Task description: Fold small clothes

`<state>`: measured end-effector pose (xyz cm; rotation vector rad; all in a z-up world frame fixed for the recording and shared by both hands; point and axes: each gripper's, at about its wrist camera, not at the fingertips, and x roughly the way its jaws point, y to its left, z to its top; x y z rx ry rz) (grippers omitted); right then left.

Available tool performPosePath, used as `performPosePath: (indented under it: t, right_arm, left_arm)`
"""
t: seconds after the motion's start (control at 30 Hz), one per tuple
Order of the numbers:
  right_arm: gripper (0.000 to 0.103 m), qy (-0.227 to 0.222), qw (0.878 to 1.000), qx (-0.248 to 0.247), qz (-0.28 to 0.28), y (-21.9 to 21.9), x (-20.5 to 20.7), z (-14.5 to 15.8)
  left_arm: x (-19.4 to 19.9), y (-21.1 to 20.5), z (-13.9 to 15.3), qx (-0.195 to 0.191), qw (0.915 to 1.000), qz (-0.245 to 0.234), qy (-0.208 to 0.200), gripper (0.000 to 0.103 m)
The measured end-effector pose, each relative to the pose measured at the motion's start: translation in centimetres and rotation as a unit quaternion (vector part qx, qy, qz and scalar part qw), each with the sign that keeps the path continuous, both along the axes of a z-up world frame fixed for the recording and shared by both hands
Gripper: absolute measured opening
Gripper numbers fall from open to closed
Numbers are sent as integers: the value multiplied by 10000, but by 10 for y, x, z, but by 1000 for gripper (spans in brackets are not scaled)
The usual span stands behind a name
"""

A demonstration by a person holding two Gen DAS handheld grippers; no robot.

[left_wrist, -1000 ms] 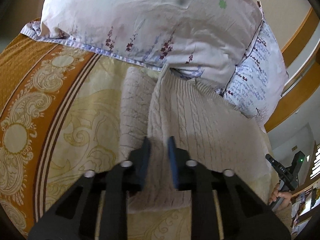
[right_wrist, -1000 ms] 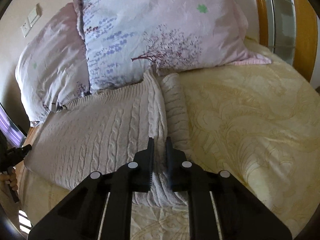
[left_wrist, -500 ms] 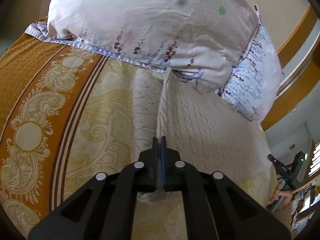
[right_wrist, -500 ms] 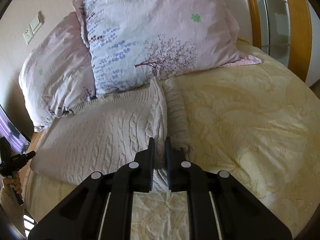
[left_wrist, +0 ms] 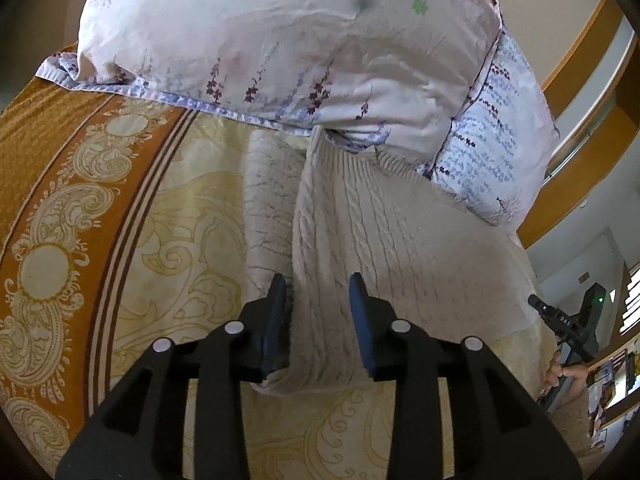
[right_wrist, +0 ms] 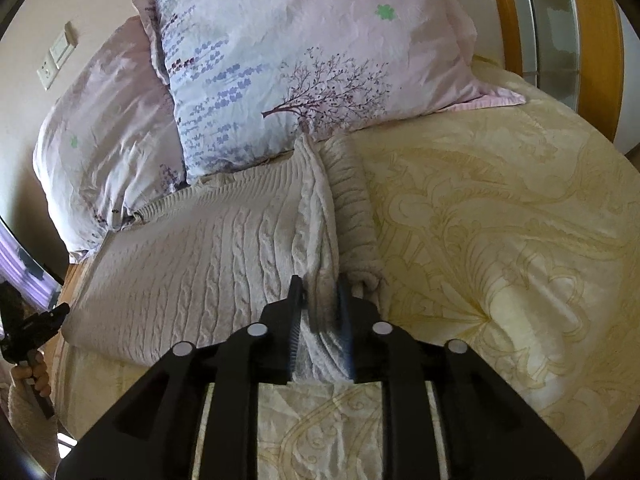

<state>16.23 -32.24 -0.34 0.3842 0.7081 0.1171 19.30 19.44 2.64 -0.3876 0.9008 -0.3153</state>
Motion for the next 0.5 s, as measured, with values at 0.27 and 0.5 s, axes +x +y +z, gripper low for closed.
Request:
performPosePath:
  t: [0.27, 0.5]
  right_arm:
    - [10, -150, 9998, -10, -112, -3, -12, 1]
    - [11, 173, 9987, -439, -217, 6, 0, -16]
  left_arm:
    - [-8, 10, -1, -72, 9999, 9, 106, 8]
    - [-9, 8, -12, 69, 9999, 36, 122, 11]
